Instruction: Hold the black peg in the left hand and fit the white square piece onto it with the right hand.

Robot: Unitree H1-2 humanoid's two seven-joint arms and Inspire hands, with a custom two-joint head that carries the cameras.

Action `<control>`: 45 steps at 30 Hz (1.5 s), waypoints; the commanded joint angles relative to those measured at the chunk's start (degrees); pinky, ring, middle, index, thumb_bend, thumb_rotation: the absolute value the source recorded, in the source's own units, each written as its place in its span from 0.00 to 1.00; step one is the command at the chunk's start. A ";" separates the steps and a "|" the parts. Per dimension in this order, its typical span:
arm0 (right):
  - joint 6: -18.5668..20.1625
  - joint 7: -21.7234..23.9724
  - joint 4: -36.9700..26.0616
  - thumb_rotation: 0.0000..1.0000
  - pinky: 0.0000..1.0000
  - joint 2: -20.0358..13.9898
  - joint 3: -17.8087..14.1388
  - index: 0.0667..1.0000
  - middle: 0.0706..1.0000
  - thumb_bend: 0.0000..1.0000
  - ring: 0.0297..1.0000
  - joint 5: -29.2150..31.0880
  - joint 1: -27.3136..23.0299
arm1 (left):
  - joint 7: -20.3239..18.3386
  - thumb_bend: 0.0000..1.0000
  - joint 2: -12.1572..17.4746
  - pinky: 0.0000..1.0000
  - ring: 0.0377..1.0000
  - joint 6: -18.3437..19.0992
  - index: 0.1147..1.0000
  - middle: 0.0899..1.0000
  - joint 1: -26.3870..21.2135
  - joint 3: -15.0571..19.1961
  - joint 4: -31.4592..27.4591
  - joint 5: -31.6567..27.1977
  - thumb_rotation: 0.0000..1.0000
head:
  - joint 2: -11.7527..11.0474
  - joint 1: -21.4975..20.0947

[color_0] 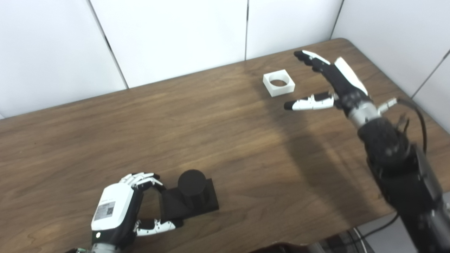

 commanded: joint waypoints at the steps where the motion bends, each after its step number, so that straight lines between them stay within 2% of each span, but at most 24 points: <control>1: -0.41 4.28 1.04 0.23 0.86 -2.64 0.42 0.88 0.91 0.89 0.91 -4.69 -4.93 | -0.67 0.52 1.64 0.87 0.80 0.85 0.42 0.74 0.85 0.64 1.14 1.02 0.05 | -0.19 -0.05; 3: -0.41 8.57 3.11 0.27 0.87 -3.62 1.20 0.90 0.94 0.90 0.95 -8.36 -7.64 | -0.54 0.52 1.76 0.87 0.80 0.73 0.42 0.74 1.04 0.70 1.15 0.86 0.05 | -0.56 -0.11; 6: -0.42 13.51 6.68 0.25 0.89 -4.98 3.20 0.91 0.96 0.93 0.99 -13.24 -12.04 | -0.15 0.52 1.95 0.87 0.81 0.42 0.42 0.74 1.29 0.74 1.43 0.67 0.05 | -0.96 -0.15; 9: -0.41 16.56 11.13 0.26 0.92 -6.48 6.06 0.92 0.97 0.95 1.00 -17.25 -16.07 | 0.31 0.52 2.13 0.88 0.81 0.12 0.42 0.74 1.47 0.67 1.78 0.69 0.05 | -1.24 -0.04; 13: -0.41 19.13 15.26 0.24 0.94 -6.09 7.33 0.93 0.97 0.95 1.00 -19.70 -19.52 | 0.85 0.52 2.26 0.87 0.81 -0.22 0.42 0.74 1.82 0.53 1.93 0.70 0.05 | -2.03 0.83; 25: -0.68 18.00 30.35 0.21 0.95 -6.97 16.90 0.94 0.99 0.93 1.00 -21.09 -29.58 | 1.28 0.52 3.24 0.88 0.81 -0.19 0.42 0.75 2.24 0.65 2.28 0.59 0.05 | -3.80 2.04; 27: -0.62 17.76 32.28 0.21 0.96 -6.80 18.08 0.93 0.99 0.94 1.00 -21.51 -30.85 | 1.40 0.52 3.25 0.88 0.81 -0.12 0.42 0.75 2.32 0.59 2.35 0.73 0.05 | -3.80 2.04; 33: -1.62 17.65 39.06 0.23 0.93 -6.63 24.16 0.92 0.97 0.97 1.00 -25.22 -34.76 | 1.93 0.52 2.95 0.88 0.81 -0.10 0.42 0.75 2.71 0.29 2.49 0.79 0.05 | -4.04 2.43; 43: -2.28 17.83 42.60 0.25 0.95 -6.71 28.85 0.90 0.97 0.98 1.00 -26.38 -36.92 | 1.23 0.52 2.60 0.90 0.83 0.57 0.42 0.76 3.32 0.19 1.05 0.91 0.05 | -3.37 3.26; 45: -2.55 19.20 42.56 0.25 0.96 -7.28 30.11 0.89 0.97 0.98 1.00 -27.35 -37.19 | 1.15 0.52 2.57 0.89 0.83 0.70 0.42 0.76 3.44 0.20 0.79 1.09 0.05 | -3.27 3.40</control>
